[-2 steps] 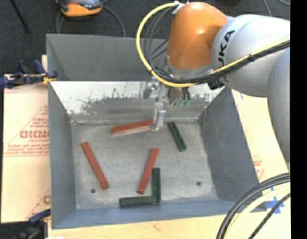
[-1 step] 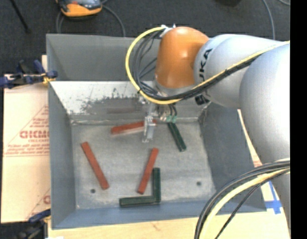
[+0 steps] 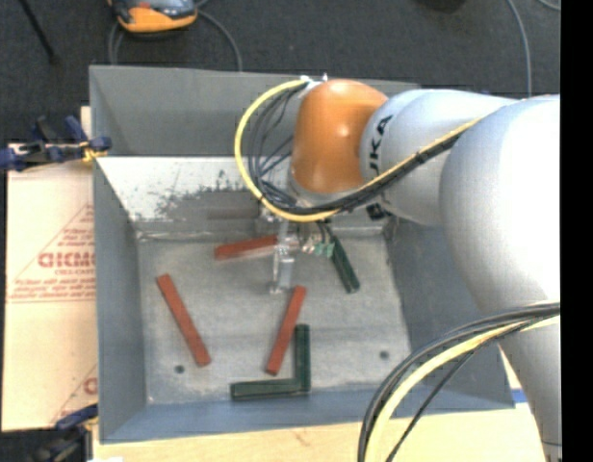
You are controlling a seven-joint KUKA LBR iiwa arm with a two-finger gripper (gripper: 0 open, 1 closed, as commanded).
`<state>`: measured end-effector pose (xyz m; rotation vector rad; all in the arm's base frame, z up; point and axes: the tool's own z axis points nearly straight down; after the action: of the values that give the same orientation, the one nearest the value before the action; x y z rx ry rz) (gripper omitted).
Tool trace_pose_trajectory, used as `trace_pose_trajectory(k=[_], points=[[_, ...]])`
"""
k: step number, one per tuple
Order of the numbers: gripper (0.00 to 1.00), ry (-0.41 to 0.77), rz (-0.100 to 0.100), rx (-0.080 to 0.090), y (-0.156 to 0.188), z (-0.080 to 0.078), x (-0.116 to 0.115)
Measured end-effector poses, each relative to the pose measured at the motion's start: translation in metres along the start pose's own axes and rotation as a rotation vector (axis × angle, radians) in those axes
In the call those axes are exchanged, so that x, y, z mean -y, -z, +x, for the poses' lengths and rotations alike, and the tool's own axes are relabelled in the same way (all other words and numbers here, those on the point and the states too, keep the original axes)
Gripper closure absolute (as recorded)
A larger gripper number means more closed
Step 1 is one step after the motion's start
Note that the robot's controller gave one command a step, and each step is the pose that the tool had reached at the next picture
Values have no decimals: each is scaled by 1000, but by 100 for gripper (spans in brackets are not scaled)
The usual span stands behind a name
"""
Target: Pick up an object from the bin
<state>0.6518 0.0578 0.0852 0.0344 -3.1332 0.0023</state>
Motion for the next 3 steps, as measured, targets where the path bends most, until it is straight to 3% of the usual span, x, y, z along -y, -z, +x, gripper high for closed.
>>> trace_pose_trajectory(k=[1, 2, 3], points=[[0, 170, 0, 15, 37, -3, -14], [0, 231, 1, 12, -16, 2, 1], [100, 132, -3, 17, -13, -4, -17]])
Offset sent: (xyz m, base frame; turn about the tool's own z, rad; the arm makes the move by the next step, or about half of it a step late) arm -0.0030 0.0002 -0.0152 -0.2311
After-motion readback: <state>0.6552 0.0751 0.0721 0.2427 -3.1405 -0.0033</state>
